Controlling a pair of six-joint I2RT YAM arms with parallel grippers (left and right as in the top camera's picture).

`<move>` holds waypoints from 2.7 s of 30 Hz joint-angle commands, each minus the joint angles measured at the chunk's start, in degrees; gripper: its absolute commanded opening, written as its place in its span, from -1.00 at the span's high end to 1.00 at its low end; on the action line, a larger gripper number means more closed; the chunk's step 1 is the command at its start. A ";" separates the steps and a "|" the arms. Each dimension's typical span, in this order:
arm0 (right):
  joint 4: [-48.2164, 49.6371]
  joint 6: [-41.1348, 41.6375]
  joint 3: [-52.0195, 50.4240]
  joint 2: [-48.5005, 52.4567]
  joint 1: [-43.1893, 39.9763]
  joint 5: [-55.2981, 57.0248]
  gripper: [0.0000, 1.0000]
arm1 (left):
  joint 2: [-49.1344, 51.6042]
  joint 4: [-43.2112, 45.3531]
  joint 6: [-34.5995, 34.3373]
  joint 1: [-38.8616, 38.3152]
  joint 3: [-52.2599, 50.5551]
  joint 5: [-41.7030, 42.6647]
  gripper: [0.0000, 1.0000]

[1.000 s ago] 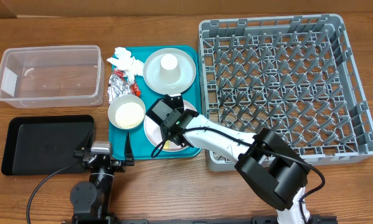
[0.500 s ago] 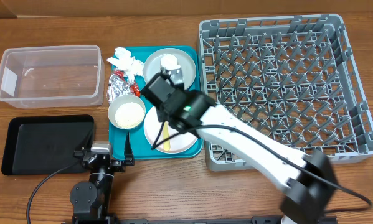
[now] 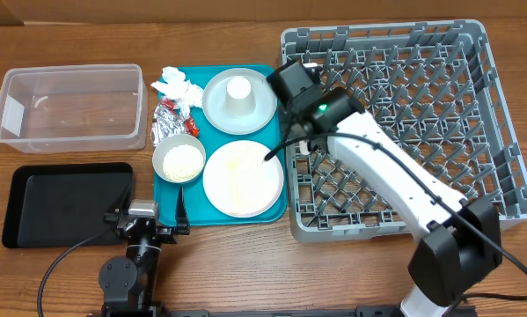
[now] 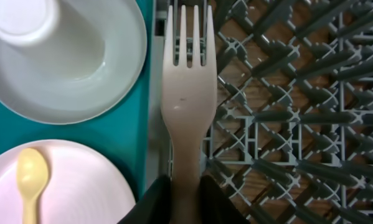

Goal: Sort waste into correct bins and load items into the dishwasher rack
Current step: 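Return the right gripper to the pink plate and grasp the yellow spoon, then carry the yellow spoon to the rack and release it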

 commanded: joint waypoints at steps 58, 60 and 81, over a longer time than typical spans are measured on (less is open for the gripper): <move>-3.67 7.45 9.44 9.86 13.62 -9.38 0.62 | -0.61 -0.09 0.70 0.63 -0.20 0.66 -1.00; -0.96 7.45 6.49 10.91 13.60 -10.71 0.54 | -0.61 -0.09 0.70 0.63 -0.20 0.63 -1.00; 15.02 10.47 -8.41 15.08 13.97 -11.82 0.58 | -0.61 -0.09 0.70 0.63 -0.20 0.66 -1.00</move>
